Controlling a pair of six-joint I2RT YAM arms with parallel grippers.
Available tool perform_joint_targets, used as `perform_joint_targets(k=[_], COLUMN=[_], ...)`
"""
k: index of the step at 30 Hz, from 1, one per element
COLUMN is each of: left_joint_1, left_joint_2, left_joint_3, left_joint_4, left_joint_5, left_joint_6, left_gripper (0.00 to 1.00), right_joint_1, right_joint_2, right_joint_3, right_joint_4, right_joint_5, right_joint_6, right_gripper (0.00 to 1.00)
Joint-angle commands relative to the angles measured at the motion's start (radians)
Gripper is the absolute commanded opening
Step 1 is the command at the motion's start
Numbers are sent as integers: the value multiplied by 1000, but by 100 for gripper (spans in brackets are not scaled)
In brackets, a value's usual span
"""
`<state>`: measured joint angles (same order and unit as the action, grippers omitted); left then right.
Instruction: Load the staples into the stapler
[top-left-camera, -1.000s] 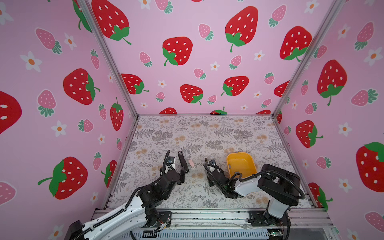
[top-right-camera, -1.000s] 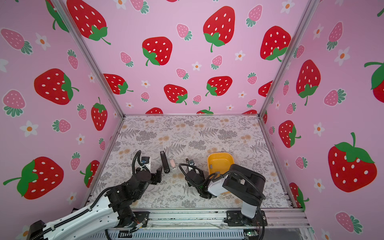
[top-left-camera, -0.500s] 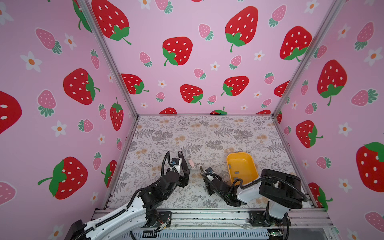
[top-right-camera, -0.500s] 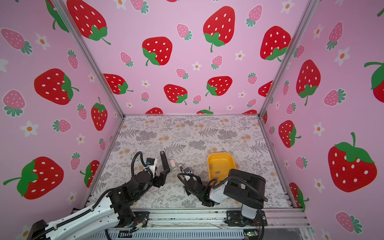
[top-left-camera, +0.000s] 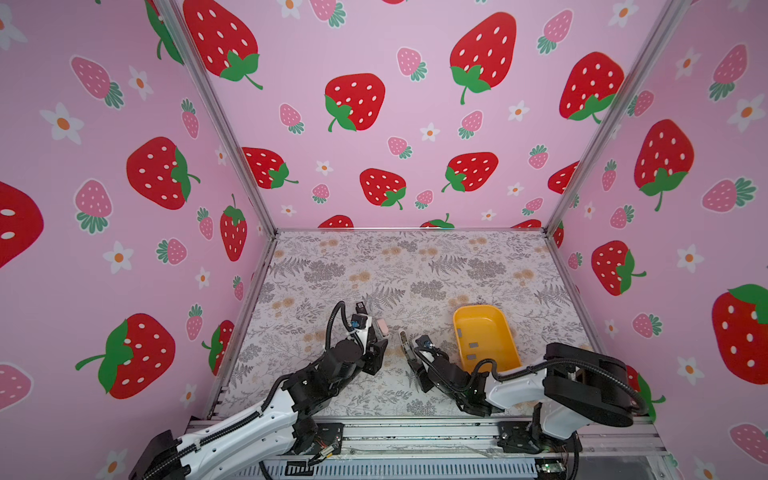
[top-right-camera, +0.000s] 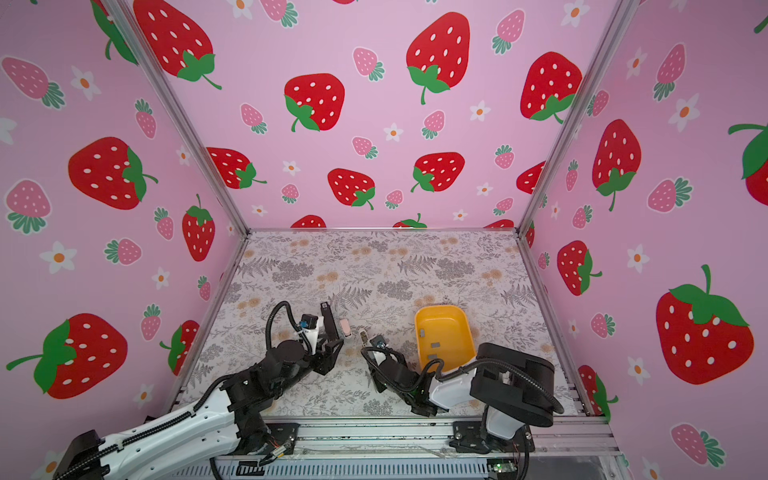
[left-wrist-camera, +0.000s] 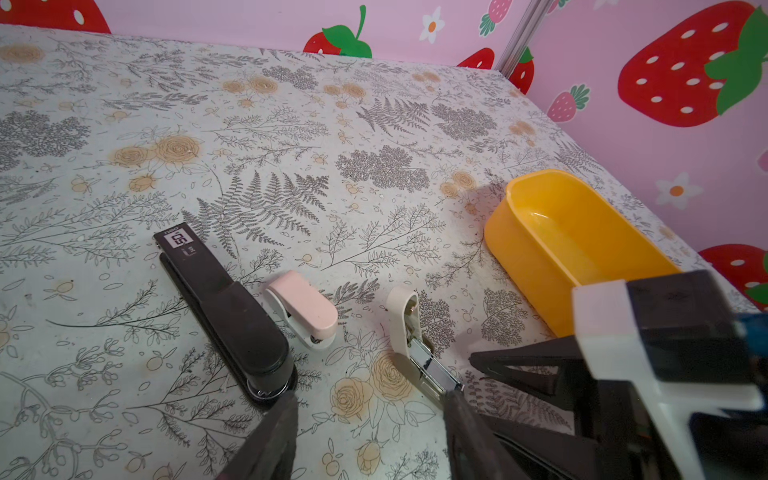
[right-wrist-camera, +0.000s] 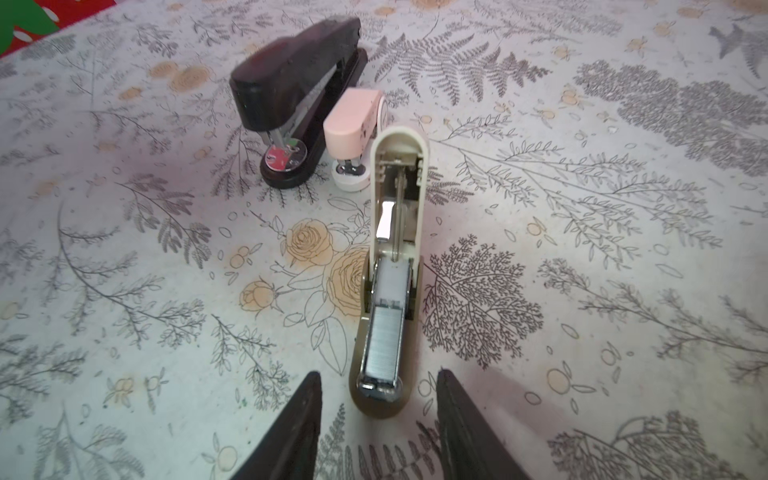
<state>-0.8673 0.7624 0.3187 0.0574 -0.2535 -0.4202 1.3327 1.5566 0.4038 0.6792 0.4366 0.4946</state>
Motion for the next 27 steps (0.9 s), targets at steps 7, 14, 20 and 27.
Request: perform_joint_targets(k=[7, 14, 20, 27], left_joint_1=[5, 16, 37, 55], left_joint_2=[245, 381, 502, 620], left_joint_3=[77, 154, 212, 256], left_joint_4=[171, 220, 252, 276], left_joint_5=[-69, -142, -116, -74], left_joint_6=[1, 33, 67, 85], left_gripper=[46, 43, 42, 41], right_joint_1=[5, 5, 5, 5], right_joint_2=[-65, 47, 104, 144], right_joint_3=[-43, -21, -4, 6], right_joint_4=[-2, 21, 27, 27], right_joint_5=[13, -29, -22, 5], right_joint_6=[-11, -2, 4, 5], right_gripper=[45, 49, 50, 50])
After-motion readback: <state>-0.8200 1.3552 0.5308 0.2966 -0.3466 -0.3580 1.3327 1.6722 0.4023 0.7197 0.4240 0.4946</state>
